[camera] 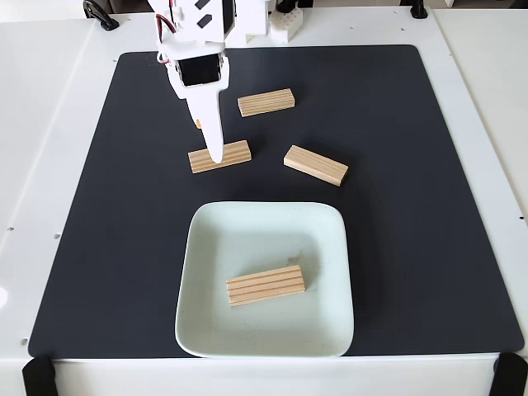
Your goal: Pick up the wooden block and place them on the plate.
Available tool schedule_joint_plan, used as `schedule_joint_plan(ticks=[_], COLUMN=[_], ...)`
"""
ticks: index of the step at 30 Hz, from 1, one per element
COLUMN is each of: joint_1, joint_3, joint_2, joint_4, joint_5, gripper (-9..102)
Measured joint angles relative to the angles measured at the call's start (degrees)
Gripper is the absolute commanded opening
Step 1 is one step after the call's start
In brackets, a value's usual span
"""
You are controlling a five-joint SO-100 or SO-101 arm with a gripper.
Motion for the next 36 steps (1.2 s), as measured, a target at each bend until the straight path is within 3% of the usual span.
schedule_joint_plan(ticks=[16, 19, 27, 36], joint_1=[-2.0, -2.2, -2.2, -3.2], joint_3=[0.4, 0.4, 0.4, 1.8], joint_2=[-9.9, -10.5, -10.7, -10.3], joint_4=[-8.2, -8.2, -8.2, -8.2], joint_5=[0.6, 2.6, 4.0, 4.2], gripper=[39, 32, -1, -1])
